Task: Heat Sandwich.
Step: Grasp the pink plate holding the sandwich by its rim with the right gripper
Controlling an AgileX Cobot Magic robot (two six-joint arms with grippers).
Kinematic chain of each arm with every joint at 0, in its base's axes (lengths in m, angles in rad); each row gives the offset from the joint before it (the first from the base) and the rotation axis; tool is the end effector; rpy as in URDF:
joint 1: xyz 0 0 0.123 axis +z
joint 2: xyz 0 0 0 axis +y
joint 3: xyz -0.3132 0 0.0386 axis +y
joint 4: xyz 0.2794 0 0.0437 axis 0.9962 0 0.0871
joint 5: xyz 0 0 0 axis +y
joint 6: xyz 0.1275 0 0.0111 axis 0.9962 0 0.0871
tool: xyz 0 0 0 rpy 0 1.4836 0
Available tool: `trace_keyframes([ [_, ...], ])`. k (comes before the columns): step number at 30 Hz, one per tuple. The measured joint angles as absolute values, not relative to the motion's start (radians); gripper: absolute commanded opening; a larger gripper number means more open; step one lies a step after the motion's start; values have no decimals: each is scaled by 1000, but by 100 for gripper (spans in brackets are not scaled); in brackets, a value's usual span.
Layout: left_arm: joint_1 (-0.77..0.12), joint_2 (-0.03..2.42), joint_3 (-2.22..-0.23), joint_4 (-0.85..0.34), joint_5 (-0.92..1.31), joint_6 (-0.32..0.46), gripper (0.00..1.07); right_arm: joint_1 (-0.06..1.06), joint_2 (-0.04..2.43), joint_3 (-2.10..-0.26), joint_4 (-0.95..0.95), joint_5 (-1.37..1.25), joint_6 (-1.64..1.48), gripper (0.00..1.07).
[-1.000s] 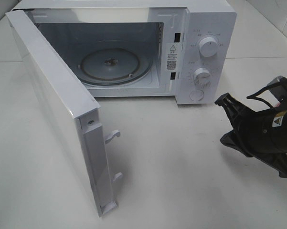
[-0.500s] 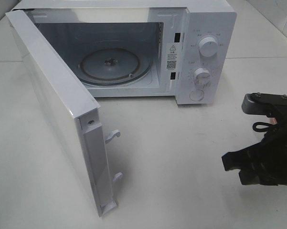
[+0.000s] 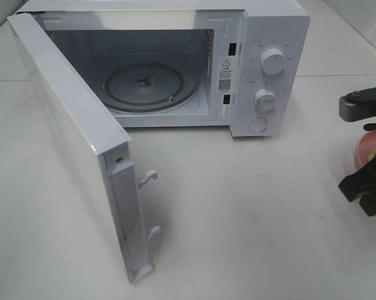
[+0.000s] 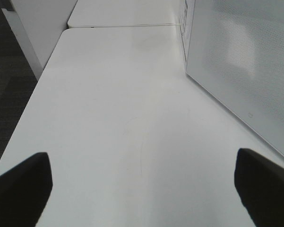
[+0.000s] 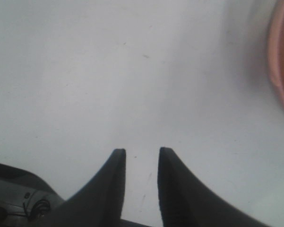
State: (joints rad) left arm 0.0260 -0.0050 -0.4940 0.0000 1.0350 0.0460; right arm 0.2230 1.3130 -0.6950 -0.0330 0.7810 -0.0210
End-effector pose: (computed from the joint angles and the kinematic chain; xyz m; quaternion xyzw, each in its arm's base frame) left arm 0.0263 0.0007 0.2765 0.0085 0.8467 0.0191 0.5317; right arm 0.2379 0.0509 0.1857 -0.1307 0.9829 0.0001 0.1298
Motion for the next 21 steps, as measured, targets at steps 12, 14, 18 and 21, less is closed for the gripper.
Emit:
trace_keyframes([
  [12,26,-5,-494,0,1035,46,103,43,1336,-771,-122,770,-59,101],
  [14,26,-5,-494,0,1035,46,103,35,1367,-792,-124,771,-59,99],
  [18,26,-5,-494,0,1035,46,103,32,1454,-838,-125,770,-56,97],
  [21,26,-5,-494,0,1035,46,103,32,1522,-873,-125,770,-55,97],
])
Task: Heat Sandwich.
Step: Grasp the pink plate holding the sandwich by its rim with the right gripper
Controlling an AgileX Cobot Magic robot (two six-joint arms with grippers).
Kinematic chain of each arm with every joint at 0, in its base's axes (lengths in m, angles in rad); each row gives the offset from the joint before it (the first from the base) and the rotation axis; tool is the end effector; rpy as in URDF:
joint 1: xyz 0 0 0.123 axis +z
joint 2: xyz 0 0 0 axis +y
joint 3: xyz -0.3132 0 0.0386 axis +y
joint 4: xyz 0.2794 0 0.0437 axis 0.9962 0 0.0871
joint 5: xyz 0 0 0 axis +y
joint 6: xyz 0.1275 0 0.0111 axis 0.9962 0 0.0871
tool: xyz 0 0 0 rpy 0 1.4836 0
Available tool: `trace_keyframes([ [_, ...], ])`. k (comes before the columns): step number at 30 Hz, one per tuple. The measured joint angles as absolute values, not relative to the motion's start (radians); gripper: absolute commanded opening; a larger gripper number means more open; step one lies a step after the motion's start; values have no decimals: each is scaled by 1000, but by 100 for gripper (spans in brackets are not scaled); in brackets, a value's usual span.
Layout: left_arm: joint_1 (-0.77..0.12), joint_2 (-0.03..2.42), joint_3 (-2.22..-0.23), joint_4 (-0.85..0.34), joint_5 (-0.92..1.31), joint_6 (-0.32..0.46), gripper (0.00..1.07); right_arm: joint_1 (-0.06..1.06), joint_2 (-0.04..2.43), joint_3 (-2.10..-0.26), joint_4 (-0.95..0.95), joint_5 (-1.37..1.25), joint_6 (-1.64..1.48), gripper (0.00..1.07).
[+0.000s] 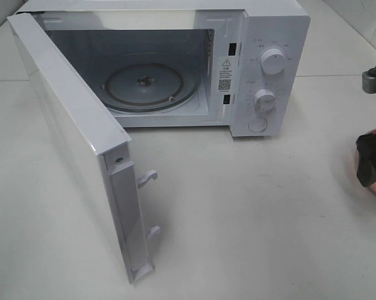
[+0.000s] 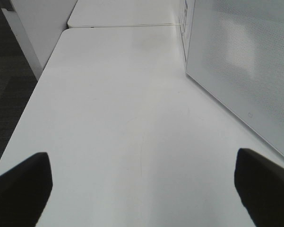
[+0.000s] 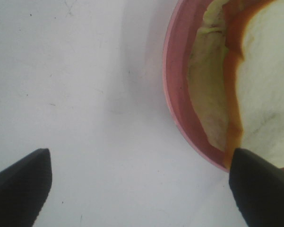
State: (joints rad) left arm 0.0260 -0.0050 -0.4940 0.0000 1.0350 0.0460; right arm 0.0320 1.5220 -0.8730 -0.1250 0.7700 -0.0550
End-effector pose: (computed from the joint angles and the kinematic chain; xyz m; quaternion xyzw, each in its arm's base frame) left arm 0.0263 0.0007 0.2765 0.0085 0.8467 0.0191 0.5317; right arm 0.3031 -0.0014 0.1799 -0.0824 0.9883 -0.0499 0.1184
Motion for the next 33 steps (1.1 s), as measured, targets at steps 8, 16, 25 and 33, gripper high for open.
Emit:
trace_keyframes([
  [8,26,-5,-494,0,1035,46,103,32,1667,-979,-144,764,-53,96],
  [16,26,-5,-494,0,1035,46,103,32,1815,-1048,-170,738,-52,94],
  [25,26,-5,-494,0,1035,46,103,32,1898,-1048,-166,694,-52,93],
  [33,26,-5,-494,0,1035,46,103,32,1936,-1048,-158,662,-51,89],
])
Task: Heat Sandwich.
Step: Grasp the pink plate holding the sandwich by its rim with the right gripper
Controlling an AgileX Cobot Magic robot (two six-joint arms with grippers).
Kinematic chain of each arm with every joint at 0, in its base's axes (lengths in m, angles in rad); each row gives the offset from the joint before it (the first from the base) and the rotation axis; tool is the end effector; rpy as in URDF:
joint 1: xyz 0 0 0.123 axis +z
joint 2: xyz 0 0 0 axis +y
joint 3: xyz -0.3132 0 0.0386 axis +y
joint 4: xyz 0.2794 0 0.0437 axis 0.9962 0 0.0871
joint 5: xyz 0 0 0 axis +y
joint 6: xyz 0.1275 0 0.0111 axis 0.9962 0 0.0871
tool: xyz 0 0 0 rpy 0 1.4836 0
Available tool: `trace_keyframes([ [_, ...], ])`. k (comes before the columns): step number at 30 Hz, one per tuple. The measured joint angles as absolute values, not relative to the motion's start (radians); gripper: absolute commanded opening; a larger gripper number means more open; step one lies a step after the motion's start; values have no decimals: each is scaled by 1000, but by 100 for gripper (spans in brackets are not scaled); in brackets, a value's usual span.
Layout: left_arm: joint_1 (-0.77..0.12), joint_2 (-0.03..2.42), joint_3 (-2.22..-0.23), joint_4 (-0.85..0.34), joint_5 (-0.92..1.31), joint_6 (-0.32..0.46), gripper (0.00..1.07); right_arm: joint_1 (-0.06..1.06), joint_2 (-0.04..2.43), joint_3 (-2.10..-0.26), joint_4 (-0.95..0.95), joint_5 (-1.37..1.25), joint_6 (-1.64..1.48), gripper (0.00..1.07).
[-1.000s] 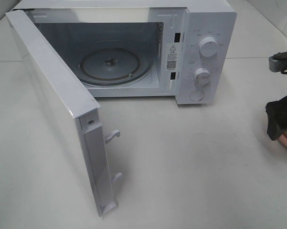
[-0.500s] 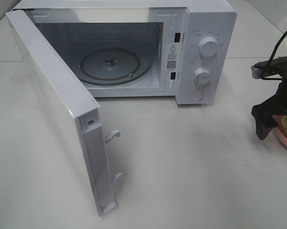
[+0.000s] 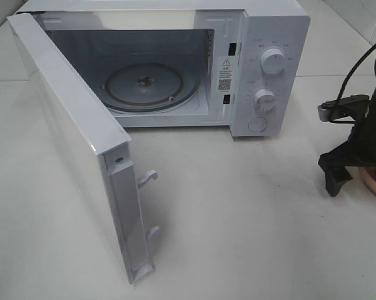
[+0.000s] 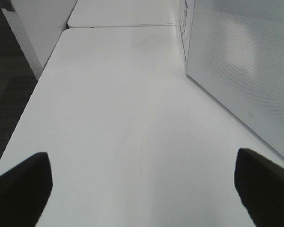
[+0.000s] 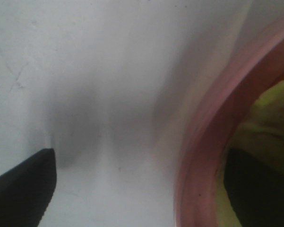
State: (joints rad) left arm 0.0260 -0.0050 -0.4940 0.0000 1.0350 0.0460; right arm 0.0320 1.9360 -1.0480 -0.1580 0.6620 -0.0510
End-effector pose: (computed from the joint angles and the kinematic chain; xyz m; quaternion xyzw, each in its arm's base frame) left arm 0.0263 0.0007 0.2765 0.0085 0.8467 0.0191 0.5317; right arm 0.3728 -0.0005 0.0860 -0.1008 0.9921 -0.0523 0.0533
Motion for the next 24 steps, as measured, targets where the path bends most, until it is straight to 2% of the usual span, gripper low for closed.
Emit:
trace_keyframes([
  [3,26,-5,-494,0,1035,46,103,32,1941,-1048,-155,662,-51,79],
  [4,26,-5,-494,0,1035,46,103,32,1941,-1048,-155,662,-51,79],
  [6,26,-5,-494,0,1035,46,103,32,1941,-1048,-162,661,-48,69],
  [7,26,-5,-494,0,1035,46,103,32,1941,-1048,-171,662,-43,56],
  [8,26,-5,-494,0,1035,46,103,32,1941,-1048,-181,664,-37,48],
  [9,26,-5,-494,0,1035,46,103,32,1941,-1048,-181,664,-37,48],
  [10,26,-5,-494,0,1035,46,103,32,1941,-1048,-195,665,-24,40],
  [11,26,-5,-494,0,1035,46,103,32,1941,-1048,-225,667,6,19],
  [12,26,-5,-494,0,1035,46,103,32,1941,-1048,-241,669,22,11],
  [13,26,-5,-494,0,1035,46,103,32,1941,-1048,-241,669,22,11],
  [14,26,-5,-494,0,1035,46,103,32,1941,-1048,-253,670,32,1],
  [24,26,-5,-494,0,1035,46,103,31,1941,-1048,-284,678,52,0],
])
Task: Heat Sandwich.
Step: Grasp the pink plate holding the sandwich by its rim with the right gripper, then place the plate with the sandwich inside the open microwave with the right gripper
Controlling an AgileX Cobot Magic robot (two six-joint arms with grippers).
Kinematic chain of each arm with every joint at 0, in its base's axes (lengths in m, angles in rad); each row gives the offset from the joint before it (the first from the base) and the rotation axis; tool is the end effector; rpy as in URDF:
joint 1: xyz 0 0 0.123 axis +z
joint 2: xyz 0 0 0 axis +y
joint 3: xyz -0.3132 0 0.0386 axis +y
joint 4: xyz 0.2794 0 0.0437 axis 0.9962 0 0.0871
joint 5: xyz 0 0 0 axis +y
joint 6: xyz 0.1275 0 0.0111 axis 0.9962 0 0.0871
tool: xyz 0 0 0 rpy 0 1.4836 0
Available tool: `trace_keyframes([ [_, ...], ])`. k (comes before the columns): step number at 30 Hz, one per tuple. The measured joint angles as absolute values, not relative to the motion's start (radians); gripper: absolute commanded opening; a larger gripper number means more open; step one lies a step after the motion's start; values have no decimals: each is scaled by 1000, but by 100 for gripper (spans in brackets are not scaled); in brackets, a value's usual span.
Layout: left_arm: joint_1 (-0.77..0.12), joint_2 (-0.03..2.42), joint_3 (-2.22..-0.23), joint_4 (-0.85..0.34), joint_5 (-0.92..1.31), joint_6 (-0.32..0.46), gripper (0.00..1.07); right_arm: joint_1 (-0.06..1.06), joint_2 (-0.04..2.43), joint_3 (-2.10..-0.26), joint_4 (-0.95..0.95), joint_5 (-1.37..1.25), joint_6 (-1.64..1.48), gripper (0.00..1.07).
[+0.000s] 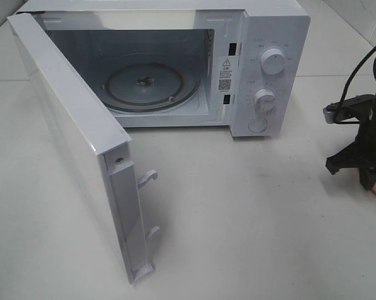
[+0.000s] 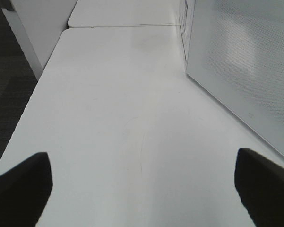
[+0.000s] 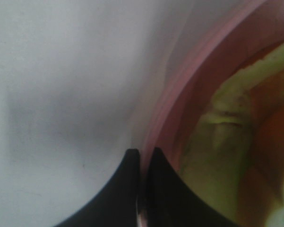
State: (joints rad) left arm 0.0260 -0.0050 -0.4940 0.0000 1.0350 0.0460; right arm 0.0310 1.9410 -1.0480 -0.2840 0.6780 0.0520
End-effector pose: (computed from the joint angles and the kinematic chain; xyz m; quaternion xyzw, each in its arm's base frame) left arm 0.0263 0.0007 0.2765 0.0085 0.8467 0.0191 0.5317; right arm 0.3725 -0.0110 0.0855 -0.0959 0.9901 -0.0916 0.0469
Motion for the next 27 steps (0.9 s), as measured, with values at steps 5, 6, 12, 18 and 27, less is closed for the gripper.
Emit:
trace_keyframes([
  [5,26,-5,-494,0,1035,46,103,31,1941,-1048,-288,689,51,0],
  [6,26,-5,-494,0,1035,46,103,31,1941,-1048,-290,692,51,0],
  [12,26,-5,-494,0,1035,46,103,37,1937,-1048,-318,716,65,0],
  [18,26,-5,-494,0,1035,46,103,47,1881,-1048,-339,773,107,0],
  [27,26,-5,-494,0,1035,46,103,96,1781,-1007,-369,825,131,0],
])
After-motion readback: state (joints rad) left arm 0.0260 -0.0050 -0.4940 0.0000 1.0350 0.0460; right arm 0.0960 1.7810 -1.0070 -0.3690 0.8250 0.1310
